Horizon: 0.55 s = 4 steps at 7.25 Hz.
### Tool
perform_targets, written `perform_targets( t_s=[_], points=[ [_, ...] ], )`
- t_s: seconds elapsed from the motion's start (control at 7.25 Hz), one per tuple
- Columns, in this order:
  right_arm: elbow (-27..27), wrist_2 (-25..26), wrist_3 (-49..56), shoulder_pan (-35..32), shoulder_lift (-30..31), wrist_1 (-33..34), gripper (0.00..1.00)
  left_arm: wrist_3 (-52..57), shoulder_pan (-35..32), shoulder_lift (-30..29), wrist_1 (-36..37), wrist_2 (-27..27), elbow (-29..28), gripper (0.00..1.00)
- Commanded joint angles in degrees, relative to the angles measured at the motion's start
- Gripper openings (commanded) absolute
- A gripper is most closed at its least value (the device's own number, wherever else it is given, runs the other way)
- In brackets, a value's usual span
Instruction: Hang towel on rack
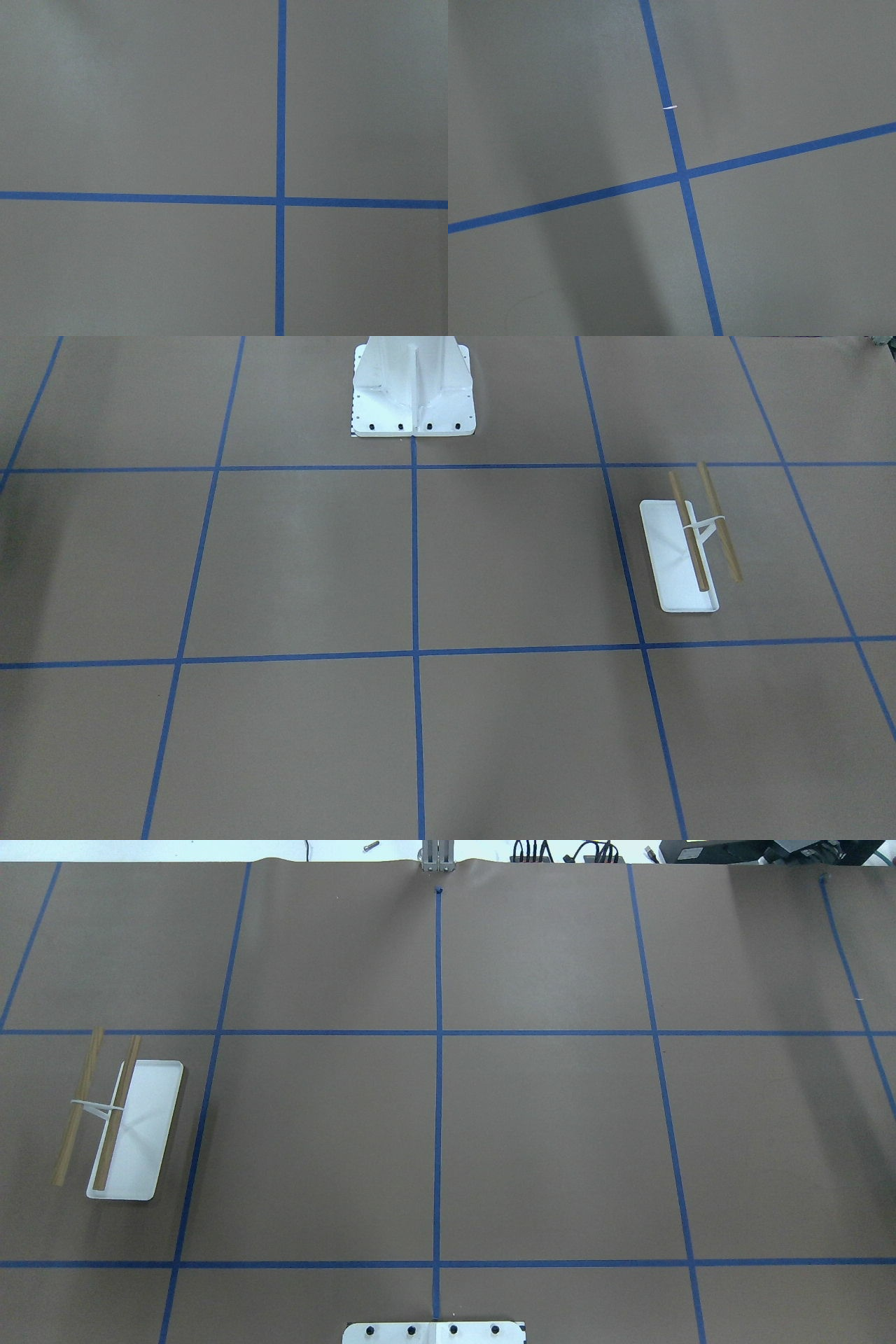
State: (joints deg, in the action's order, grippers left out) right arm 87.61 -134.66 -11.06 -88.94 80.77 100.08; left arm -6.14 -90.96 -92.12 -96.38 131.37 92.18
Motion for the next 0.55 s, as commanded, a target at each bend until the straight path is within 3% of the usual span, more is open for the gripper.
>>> perform_targets(
  t_s=[0.0,0.41],
  points=[
    [0.6,-0.4,-0.1,0.2,-0.9,-0.1,1.00,-0.1,0.3,0.0,-1.4,-0.1,0.0,0.98],
    [0.6,1.2,0.6,2.5,2.7,-2.9,1.00,-0.9,0.3,-0.5,-2.1,-0.5,-0.8,0.98]
  ],
)
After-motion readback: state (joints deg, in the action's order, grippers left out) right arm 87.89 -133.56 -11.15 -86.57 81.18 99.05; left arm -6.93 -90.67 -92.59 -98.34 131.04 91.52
